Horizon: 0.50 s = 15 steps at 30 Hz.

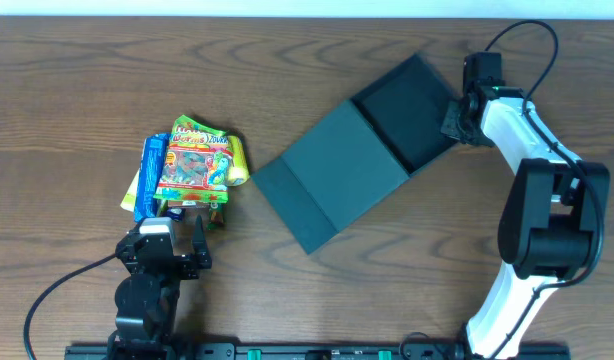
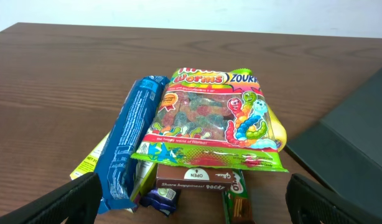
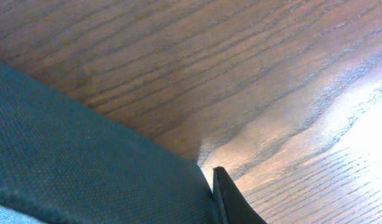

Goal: Pack container

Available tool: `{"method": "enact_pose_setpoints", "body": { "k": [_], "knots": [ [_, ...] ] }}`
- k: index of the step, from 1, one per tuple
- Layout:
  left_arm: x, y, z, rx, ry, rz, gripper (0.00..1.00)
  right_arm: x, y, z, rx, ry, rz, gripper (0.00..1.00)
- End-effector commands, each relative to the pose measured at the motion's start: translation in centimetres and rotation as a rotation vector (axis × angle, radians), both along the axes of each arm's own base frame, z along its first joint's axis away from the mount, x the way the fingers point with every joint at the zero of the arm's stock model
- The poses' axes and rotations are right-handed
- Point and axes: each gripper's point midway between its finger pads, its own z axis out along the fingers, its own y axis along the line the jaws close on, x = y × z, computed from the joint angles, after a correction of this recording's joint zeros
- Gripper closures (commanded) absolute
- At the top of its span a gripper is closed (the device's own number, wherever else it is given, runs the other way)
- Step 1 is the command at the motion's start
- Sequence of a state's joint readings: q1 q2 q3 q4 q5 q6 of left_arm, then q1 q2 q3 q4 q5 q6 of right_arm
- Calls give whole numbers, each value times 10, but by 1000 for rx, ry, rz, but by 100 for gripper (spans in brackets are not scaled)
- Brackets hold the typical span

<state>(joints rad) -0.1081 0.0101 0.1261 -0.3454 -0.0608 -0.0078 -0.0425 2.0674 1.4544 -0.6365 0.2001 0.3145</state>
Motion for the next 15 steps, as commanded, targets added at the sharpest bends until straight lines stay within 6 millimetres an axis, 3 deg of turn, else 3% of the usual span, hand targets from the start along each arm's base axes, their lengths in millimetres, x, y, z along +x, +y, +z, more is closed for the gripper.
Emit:
{"method": "enact_pose_setpoints", "body": {
  "k": [1, 9, 11, 15],
  "knots": [
    [-2, 4, -12, -4, 32, 27, 4, 0, -4, 1, 37, -10, -89, 99],
    [-2, 4, -12, -4, 32, 27, 5, -25, -6, -7, 152, 40, -363, 99],
    [-2, 4, -12, -4, 32, 27, 5, -26, 3, -8, 214, 41, -418, 99],
    [-2, 4, -12, -4, 32, 27, 4, -24, 38, -9, 415, 57, -531, 99]
  ]
}}
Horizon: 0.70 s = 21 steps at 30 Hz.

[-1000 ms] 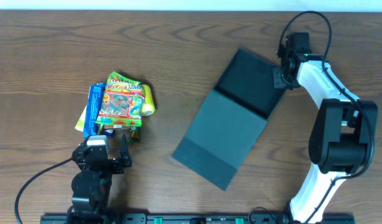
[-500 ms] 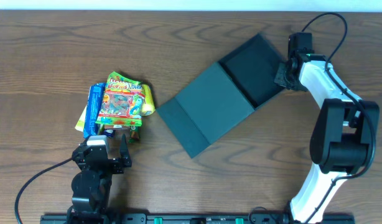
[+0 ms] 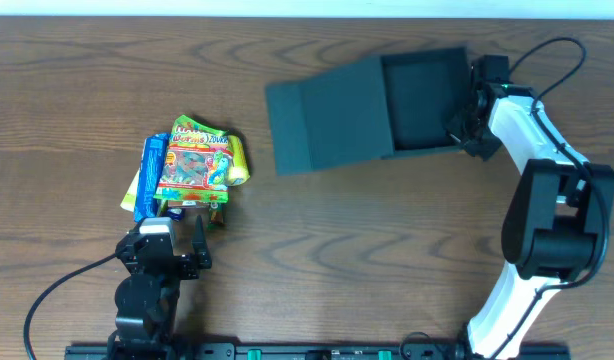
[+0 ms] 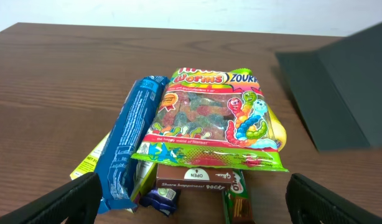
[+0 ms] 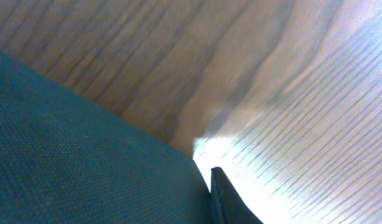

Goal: Pack container

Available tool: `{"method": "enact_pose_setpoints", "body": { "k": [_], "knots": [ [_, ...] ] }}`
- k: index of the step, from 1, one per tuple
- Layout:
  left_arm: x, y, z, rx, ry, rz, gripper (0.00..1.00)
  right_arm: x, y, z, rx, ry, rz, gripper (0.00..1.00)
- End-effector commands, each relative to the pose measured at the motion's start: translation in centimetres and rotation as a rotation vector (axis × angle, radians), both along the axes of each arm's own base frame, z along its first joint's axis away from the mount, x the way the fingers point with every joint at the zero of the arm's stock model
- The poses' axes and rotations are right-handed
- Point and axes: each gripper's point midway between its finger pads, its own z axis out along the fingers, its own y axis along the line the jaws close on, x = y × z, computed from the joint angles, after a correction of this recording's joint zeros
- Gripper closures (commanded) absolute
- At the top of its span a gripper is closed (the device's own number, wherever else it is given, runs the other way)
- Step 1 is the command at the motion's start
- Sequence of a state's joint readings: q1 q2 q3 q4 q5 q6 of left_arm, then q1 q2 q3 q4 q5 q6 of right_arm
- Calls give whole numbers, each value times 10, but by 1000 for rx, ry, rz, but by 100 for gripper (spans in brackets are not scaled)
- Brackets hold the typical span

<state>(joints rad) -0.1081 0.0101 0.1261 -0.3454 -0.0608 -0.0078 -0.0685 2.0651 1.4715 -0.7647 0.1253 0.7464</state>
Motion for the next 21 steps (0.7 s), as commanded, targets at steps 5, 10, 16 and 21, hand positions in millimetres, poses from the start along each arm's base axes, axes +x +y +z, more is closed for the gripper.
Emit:
{"method": "enact_pose_setpoints", "body": {
  "k": [5, 10, 16, 21],
  "knots": [
    [-2, 4, -12, -4, 32, 27, 5, 3, 61, -2, 334, -10, -66, 21],
    [-2, 4, -12, -4, 32, 27, 5, -2, 66, 0, 346, 9, 6, 1],
    [-2, 4, -12, -4, 32, 27, 5, 6, 46, 36, 206, -46, 86, 1],
    [-2, 4, -12, -4, 32, 27, 5, 23, 20, 109, -17, -181, 271, 1]
  ]
}}
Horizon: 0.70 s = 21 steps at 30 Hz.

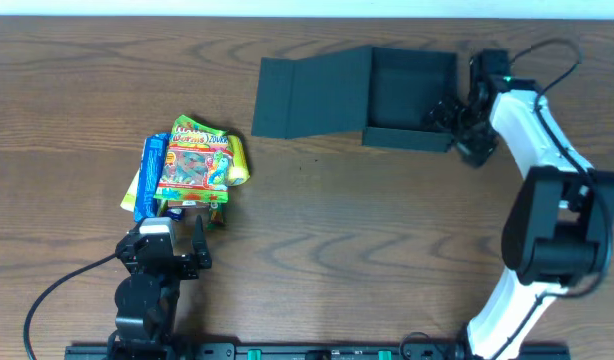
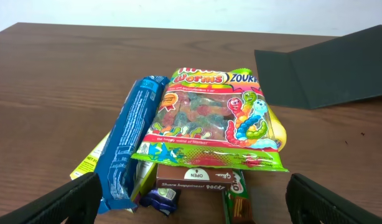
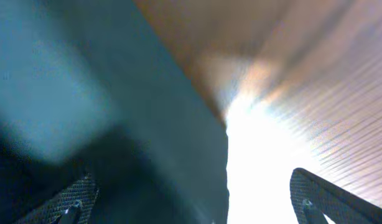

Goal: Pack container

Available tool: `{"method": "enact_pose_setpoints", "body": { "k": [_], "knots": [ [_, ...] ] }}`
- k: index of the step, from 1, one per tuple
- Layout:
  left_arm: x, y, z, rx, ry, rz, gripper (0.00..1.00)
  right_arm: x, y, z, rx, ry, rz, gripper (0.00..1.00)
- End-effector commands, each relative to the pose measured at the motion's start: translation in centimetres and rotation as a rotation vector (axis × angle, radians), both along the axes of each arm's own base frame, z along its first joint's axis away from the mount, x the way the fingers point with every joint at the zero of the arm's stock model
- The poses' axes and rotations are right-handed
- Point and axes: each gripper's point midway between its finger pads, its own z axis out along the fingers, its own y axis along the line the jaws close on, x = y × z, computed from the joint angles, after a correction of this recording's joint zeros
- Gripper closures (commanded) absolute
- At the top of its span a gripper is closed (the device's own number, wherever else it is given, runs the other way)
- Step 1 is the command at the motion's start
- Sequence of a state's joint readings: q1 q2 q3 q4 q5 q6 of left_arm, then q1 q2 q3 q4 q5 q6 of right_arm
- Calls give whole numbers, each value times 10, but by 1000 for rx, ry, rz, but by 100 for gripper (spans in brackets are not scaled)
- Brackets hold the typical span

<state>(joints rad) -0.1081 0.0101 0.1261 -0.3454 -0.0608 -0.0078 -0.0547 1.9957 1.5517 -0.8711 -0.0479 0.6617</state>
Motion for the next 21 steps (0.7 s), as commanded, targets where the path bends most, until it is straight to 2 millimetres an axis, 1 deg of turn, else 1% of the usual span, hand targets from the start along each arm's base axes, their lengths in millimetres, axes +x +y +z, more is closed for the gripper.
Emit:
{"method": "enact_pose_setpoints", "body": {
  "k": [1, 3, 4, 5, 6, 7, 8, 9, 10, 12, 14, 17, 18, 21],
  "knots": [
    [-2, 4, -12, -4, 32, 27, 5, 21, -16, 80, -193, -198, 186, 1],
    [-2, 4, -12, -4, 32, 27, 5, 28, -14, 103, -253, -271, 297, 1],
    [-2, 4, -12, -4, 32, 27, 5, 30, -12, 111, -279, -297, 351, 1],
    [-2, 4, -12, -4, 32, 27, 5, 34, -6, 120, -319, -330, 463, 1],
    [-2, 4, -12, -4, 32, 27, 5, 36, 6, 124, -355, -355, 628, 0],
    [-2, 4, -12, -4, 32, 27, 5, 36, 20, 125, -363, -373, 769, 1],
    [-2, 4, -12, -4, 32, 27, 5, 32, 38, 123, -360, -391, 947, 1],
    [-2, 4, -12, -4, 32, 27, 5, 27, 52, 119, -355, -400, 1084, 1],
    [-2, 4, -12, -4, 32, 27, 4, 22, 62, 116, -357, -398, 1178, 1],
    [-2, 4, -12, -4, 32, 27, 5, 15, 73, 106, -362, -370, 1285, 1],
    [-2, 4, -12, -4, 32, 27, 5, 11, 82, 95, -346, -340, 1336, 1],
    [-2, 4, -12, -4, 32, 27, 5, 6, 95, 68, -304, -279, 1397, 1],
    [-2, 4, -12, -4, 32, 27, 4, 5, 99, 56, -285, -253, 1410, 3],
    [-2, 4, -12, -4, 32, 27, 5, 1, 103, 32, -256, -190, 1429, 6]
  ]
}}
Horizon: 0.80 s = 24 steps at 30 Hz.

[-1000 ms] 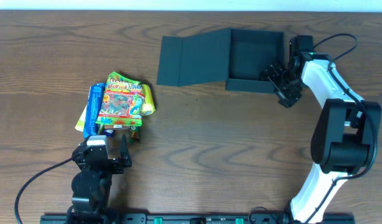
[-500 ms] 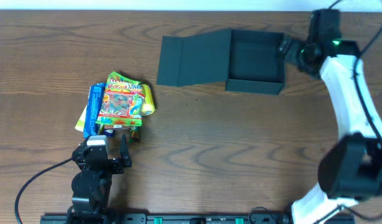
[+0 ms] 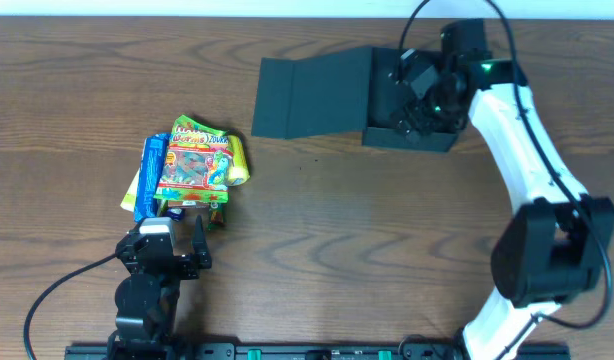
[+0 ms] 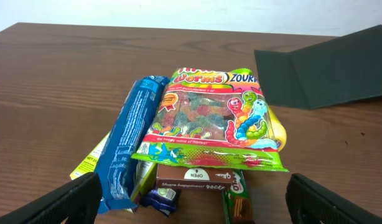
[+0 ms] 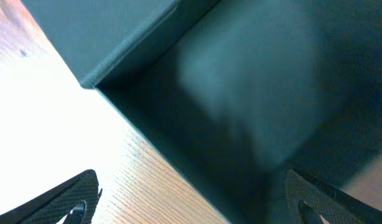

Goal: Pack container

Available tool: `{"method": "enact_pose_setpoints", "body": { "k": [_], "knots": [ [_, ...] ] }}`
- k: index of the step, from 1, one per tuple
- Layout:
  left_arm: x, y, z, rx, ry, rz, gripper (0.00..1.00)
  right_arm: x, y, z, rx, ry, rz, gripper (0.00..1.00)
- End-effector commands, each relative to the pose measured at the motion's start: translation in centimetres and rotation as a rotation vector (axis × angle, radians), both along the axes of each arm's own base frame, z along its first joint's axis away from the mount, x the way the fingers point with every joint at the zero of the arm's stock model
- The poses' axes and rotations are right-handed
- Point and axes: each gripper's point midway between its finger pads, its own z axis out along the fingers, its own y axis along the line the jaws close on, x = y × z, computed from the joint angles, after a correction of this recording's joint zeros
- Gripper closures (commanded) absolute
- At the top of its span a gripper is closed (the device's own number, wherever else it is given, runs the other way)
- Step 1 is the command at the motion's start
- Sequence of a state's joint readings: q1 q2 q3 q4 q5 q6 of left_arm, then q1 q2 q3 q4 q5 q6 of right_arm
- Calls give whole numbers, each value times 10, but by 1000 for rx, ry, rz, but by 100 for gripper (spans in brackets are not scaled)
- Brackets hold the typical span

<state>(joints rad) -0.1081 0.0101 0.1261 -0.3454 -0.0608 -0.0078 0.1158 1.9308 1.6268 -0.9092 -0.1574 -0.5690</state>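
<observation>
A dark open box (image 3: pixel 411 137) lies at the back of the table with its flat lid (image 3: pixel 309 95) spread out to the left. My right gripper (image 3: pixel 421 97) hovers open over the box. In the right wrist view the box's inside wall (image 5: pixel 253 93) fills the frame, and nothing sits in the right gripper (image 5: pixel 191 200). A pile of snacks (image 3: pixel 187 168) lies front left: a gummy worms bag (image 4: pixel 209 118), a blue packet (image 4: pixel 132 140), a brown Pocky box (image 4: pixel 197 177) and a green bar (image 4: pixel 237 200). My left gripper (image 4: pixel 191 205) stands open and empty just in front of the pile.
Bare wooden table (image 3: pixel 387 240) stretches between the snack pile and the box. The lid's corner (image 4: pixel 328 68) shows at the back right of the left wrist view. The right arm (image 3: pixel 532 160) reaches up along the right side.
My right gripper was open at the box's right front corner and is now over the box's inside, further left and back. The box, the snacks and the left gripper have not moved.
At first the box lay slantwise mid-table with my right gripper shut on its far right edge. Then it was turned and nearer the back. Then it sat square at the back with the gripper open beside it; now the gripper is over it.
</observation>
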Motion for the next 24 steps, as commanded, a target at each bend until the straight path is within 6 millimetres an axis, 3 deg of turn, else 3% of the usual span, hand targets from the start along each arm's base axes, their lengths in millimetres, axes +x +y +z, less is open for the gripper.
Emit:
{"method": "enact_pose_setpoints", "body": {
  "k": [1, 4, 13, 18, 21, 24],
  "knots": [
    [-2, 4, -12, -4, 32, 27, 5, -7, 9, -26, -17, 64, 60, 8],
    [-2, 4, -12, -4, 32, 27, 5, -13, 13, -39, -29, 111, 72, 11],
    [-2, 4, -12, -4, 32, 27, 5, -13, 13, -46, -95, 111, 98, 14],
    [-2, 4, -12, -4, 32, 27, 5, -14, 13, -58, -95, 141, 82, 37],
    [-2, 4, -12, -4, 32, 27, 5, -15, 14, -60, -83, 153, 39, 61],
    [-2, 4, -12, -4, 32, 27, 5, -15, 19, -60, -76, 155, 20, 69]
  ]
}}
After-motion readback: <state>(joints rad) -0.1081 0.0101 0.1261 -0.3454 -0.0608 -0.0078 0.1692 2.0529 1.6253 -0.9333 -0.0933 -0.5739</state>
